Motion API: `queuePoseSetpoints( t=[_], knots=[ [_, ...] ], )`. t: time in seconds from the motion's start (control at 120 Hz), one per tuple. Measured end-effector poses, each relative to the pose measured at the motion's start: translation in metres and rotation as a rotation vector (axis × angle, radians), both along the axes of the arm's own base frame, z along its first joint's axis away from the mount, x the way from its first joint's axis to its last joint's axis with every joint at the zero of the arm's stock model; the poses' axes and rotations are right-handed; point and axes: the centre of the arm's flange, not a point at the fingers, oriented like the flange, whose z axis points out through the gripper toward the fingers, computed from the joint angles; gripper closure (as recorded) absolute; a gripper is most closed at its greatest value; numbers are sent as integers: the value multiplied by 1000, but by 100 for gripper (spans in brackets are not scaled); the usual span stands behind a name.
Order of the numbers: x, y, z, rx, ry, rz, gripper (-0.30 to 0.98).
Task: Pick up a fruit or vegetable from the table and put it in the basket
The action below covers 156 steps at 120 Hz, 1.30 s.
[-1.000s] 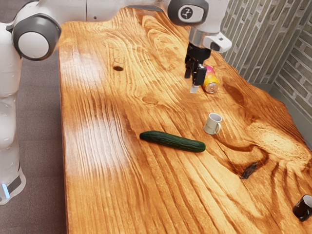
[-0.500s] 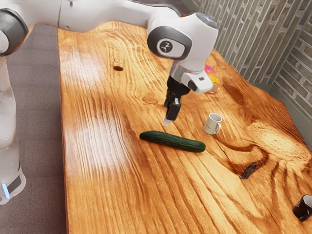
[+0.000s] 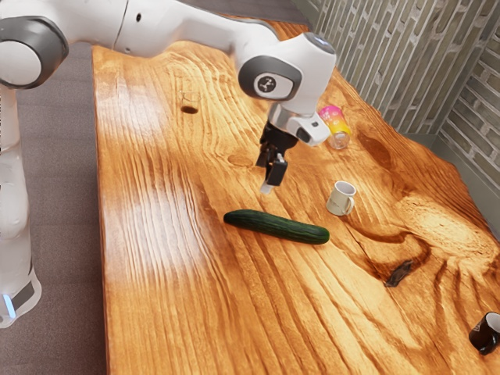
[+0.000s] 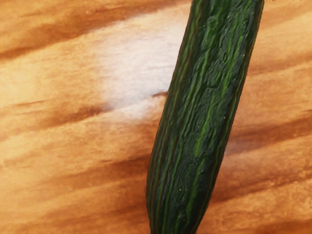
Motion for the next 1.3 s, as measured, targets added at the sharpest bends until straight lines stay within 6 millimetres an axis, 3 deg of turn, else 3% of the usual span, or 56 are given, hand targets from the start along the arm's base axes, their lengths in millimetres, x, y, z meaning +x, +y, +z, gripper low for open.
queuePoseSetpoints(
  t=[0.167,0.225,0.267,0.358,0.417,0.767,1.3],
  knots=[
    [19,54,-20,4,10,76,0],
    [30,63,-30,-4,13,85,0],
    [36,53,-38,-9,15,62,0],
    [42,4,-49,-15,12,-29,0],
    [42,-10,-49,-17,4,-55,0],
    [56,-5,-84,-28,26,-61,0],
    [67,-10,-118,-45,33,-77,0]
  ],
)
